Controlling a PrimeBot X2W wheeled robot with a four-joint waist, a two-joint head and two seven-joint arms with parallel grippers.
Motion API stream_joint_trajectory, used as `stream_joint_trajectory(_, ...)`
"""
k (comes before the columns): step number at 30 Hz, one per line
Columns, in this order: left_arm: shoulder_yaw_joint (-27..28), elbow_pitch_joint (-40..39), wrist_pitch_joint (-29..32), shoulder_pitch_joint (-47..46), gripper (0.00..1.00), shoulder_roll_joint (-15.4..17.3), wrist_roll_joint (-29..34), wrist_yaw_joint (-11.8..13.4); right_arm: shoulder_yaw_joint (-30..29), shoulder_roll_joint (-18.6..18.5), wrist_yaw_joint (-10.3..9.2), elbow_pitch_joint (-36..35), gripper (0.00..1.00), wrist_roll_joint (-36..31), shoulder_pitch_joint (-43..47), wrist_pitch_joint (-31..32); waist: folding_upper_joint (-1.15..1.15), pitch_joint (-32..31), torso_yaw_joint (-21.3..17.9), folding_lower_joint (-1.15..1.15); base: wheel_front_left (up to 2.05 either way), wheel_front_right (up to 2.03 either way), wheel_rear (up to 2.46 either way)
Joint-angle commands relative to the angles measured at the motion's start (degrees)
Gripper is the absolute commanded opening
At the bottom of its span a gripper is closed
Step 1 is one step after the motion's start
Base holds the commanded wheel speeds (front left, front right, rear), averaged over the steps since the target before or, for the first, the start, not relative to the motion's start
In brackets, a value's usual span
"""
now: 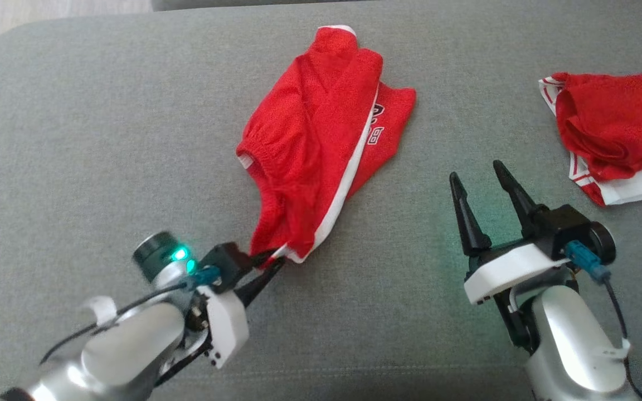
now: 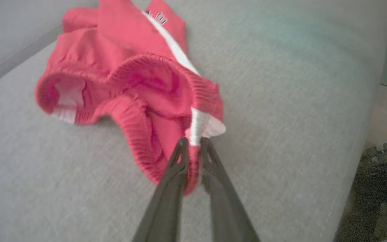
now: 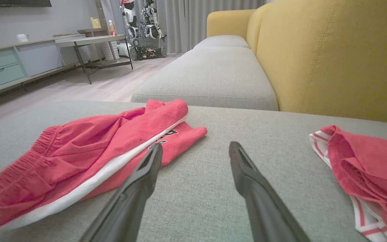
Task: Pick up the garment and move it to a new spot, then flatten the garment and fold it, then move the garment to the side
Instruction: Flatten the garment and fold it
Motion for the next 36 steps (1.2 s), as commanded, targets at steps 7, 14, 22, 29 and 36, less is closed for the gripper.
stream_joint_trajectory(7,11.18,3.14,-2.79,3.16,1.0,-1.59,-8.33,8.9,-0.01,0.19,-0.04,-1.86,1.0,1.31,-0.85,1.55,0.0,0.39,2.38,0.0,0.0,0.0,0.0)
stream_joint_trajectory(14,26.96,-3.55,-3.84,6.84,1.0,-6.89,-11.8,12.98,-1.41,-1.36,-0.04,-1.95,1.0,3.62,-5.19,4.28,0.0,1.87,6.79,0.0,0.0,0.0,0.0)
stream_joint_trajectory(22,40.44,-10.81,-3.86,13.76,1.0,-15.44,-5.13,10.94,-0.88,-8.08,-0.04,2.25,1.0,9.67,-14.51,10.07,0.0,4.22,12.63,0.0,0.0,0.0,0.0)
stream_joint_trajectory(29,46.39,-10.76,-3.87,16.57,1.0,-22.41,1.06,5.45,5.18,-17.41,-0.04,11.32,1.0,18.49,-24.48,17.97,0.0,7.67,18.36,0.0,0.0,0.0,0.0)
stream_joint_trajectory(36,49.11,-9.12,-3.87,17.41,1.0,-24.45,3.96,1.96,12.8,-24.56,-0.04,16.68,1.0,28.24,-31.08,22.71,0.0,10.0,21.36,0.0,0.0,0.0,0.0)
